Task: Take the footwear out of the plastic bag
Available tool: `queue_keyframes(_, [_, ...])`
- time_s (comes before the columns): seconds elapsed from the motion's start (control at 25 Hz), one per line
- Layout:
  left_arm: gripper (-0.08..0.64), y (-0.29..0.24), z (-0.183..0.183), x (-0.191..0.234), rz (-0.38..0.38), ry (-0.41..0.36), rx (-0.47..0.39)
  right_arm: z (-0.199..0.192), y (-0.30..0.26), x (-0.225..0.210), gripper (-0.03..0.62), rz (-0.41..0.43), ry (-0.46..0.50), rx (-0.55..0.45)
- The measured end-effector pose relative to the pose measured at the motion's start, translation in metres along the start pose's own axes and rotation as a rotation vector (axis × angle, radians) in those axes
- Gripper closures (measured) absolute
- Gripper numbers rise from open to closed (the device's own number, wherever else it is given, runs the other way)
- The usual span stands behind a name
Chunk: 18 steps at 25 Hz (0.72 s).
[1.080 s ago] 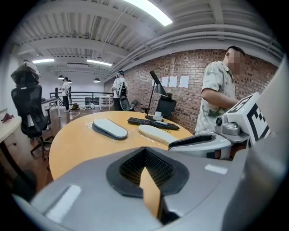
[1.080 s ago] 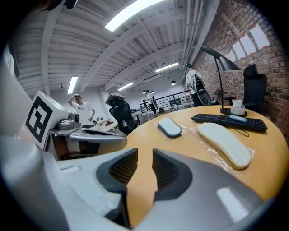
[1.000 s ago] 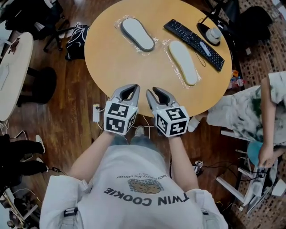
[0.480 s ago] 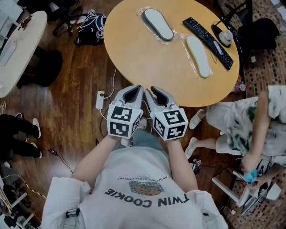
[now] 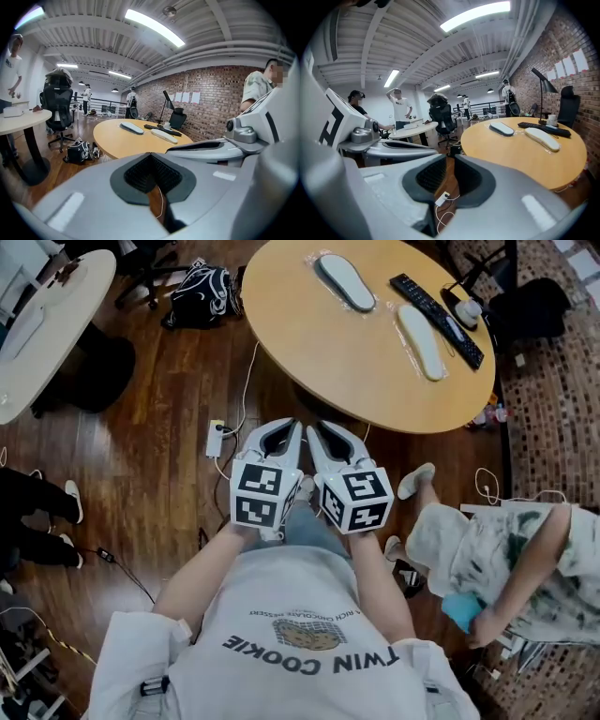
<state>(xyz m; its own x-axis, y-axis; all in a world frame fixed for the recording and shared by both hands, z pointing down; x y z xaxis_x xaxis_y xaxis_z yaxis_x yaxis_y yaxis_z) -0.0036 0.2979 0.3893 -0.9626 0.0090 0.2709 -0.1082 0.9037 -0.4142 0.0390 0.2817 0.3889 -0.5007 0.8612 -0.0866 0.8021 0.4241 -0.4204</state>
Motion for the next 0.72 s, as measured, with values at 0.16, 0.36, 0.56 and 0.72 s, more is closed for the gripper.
queue_keyframes(0.16, [0.555, 0.017, -0.012, -0.012, -0.017, -0.008, -0.004, -0.013, 0.018, 0.013, 0.538, -0.024, -0.008, -0.005])
queue_keyframes(0.36, [0.555, 0.053, -0.027, -0.017, -0.051, -0.014, -0.017, -0.023, 0.039, 0.047, 0.538, -0.062, -0.003, -0.010])
queue_keyframes(0.56, [0.555, 0.043, -0.013, -0.034, -0.058, -0.022, -0.012, -0.016, 0.047, 0.031, 0.538, -0.067, -0.012, -0.001])
queue_keyframes(0.72, [0.555, 0.037, -0.014, -0.048, -0.068, -0.024, -0.025, -0.023, 0.054, 0.020, 0.538, -0.075, -0.014, -0.007])
Point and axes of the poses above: the fingertips, and each gripper's own axes: y backward along the fingers, x to its left, z out of its top, the point moved 1 cm from there along y, backward along the fingers, and after that the axes turned 6 degrees about y, right-handed, at the moved point
